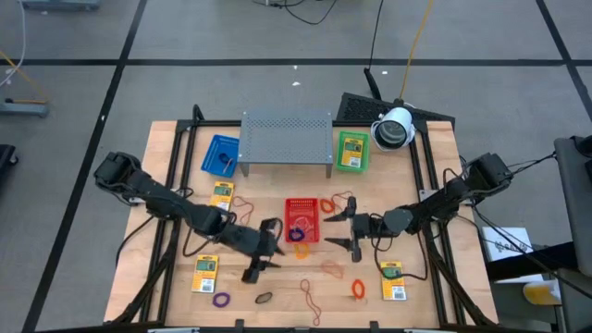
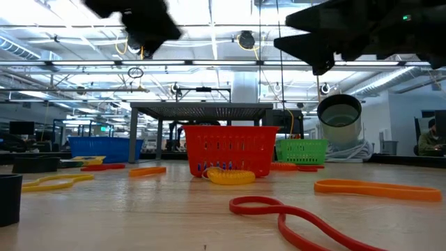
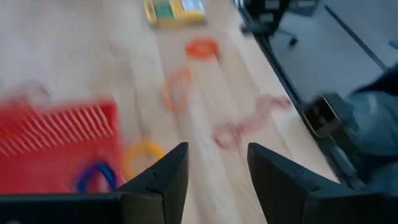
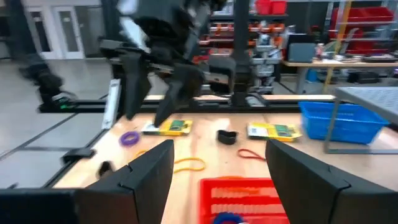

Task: Pick & Place Office Desk Supplies
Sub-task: Put the purple spring keychain into the red basket

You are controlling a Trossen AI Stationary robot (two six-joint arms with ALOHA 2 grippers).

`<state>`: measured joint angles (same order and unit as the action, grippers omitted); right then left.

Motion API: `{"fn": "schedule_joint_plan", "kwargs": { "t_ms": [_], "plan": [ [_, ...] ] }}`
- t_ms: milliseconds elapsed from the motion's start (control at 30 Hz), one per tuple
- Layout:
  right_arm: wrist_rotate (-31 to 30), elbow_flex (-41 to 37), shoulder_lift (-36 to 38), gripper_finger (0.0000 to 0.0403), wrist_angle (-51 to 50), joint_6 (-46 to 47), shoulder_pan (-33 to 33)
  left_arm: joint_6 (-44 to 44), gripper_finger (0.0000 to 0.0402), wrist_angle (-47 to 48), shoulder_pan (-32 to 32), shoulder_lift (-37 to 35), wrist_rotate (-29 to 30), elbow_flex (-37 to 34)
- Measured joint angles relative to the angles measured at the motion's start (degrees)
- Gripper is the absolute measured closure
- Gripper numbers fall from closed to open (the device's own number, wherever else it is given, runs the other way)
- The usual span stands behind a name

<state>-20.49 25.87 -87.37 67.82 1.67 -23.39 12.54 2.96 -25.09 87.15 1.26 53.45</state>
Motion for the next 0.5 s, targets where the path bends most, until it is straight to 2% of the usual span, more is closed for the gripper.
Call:
{"fn": "schedule_joint_plan", "kwargs": {
  "t_ms": [333, 500],
  "plan": [
    [1.2, 0.0, 0.0, 0.0156, -1.6, 6.1, -5.1, 17.3, 0.0231, 11.5, -9.0, 0.0, 3.3, 0.0],
    [-0.3, 0.0, 0.0, 0.0156, -1.6, 6.3, -7.8, 22.8, 0.0231, 13.1, -11.1, 0.0, 0.0, 0.0]
  ]
}}
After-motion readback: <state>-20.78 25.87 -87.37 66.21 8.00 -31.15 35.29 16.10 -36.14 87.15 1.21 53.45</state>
